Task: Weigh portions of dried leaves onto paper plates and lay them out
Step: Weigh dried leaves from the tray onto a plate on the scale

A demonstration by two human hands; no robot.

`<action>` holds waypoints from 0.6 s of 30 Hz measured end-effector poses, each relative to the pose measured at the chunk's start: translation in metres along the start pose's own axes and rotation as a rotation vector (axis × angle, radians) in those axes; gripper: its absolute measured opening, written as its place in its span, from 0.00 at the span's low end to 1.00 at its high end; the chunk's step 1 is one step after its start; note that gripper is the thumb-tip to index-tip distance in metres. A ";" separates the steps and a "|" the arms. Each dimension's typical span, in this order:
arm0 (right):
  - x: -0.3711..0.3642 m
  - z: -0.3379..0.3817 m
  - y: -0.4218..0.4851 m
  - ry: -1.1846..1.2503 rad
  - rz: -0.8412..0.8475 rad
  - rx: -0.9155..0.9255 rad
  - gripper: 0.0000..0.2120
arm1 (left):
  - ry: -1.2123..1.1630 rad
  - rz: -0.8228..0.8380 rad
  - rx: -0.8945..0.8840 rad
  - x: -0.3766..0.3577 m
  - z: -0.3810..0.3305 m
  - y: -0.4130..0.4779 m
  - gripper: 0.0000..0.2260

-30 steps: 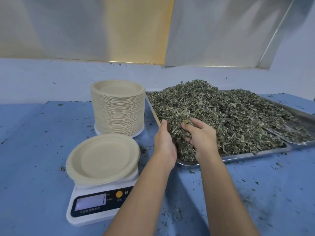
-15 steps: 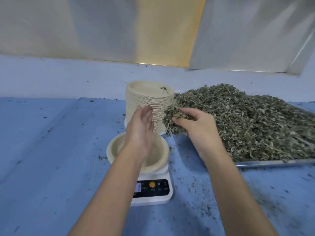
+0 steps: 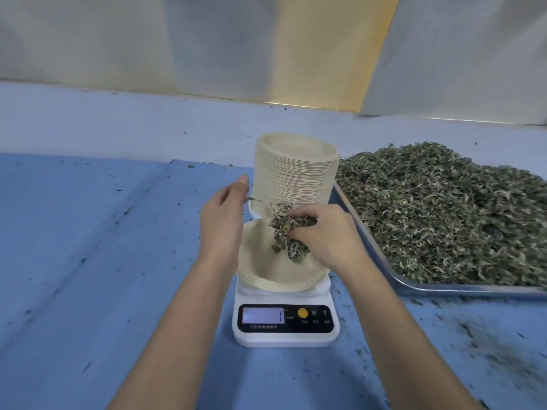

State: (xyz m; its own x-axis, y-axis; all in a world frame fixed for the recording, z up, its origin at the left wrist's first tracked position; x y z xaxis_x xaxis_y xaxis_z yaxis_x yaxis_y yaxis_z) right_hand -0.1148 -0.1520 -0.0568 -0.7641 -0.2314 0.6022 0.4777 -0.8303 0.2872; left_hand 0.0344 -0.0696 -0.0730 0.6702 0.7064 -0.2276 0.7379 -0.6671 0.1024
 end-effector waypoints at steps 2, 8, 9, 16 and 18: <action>-0.002 0.003 -0.002 -0.025 0.022 0.010 0.13 | 0.028 -0.030 -0.028 0.004 0.000 0.001 0.09; -0.013 0.012 -0.007 -0.212 0.112 0.041 0.16 | 0.090 -0.083 -0.050 0.011 0.003 0.005 0.11; -0.014 0.012 -0.008 -0.233 0.119 0.043 0.16 | 0.099 -0.096 -0.060 0.013 0.003 0.006 0.09; -0.024 0.010 -0.010 -0.320 0.211 0.054 0.16 | 0.052 -0.158 -0.026 0.020 0.006 0.007 0.12; -0.027 0.010 -0.011 -0.336 0.241 0.052 0.16 | 0.057 -0.156 -0.021 0.019 0.006 0.006 0.12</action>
State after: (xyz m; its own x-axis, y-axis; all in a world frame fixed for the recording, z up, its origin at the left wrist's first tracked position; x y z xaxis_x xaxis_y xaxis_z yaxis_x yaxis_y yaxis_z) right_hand -0.0950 -0.1315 -0.0691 -0.4483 -0.2305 0.8637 0.6535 -0.7438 0.1407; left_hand 0.0515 -0.0618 -0.0826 0.5504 0.8136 -0.1875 0.8344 -0.5436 0.0903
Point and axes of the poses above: each hand's wrist, its own y-axis towards the middle knuckle, its own x-axis out of the back of the hand, z = x × y, the point moved 7 cm from there along y, towards the middle knuckle, and after that the axes turned 1 degree about y, right-handed, at the moved point
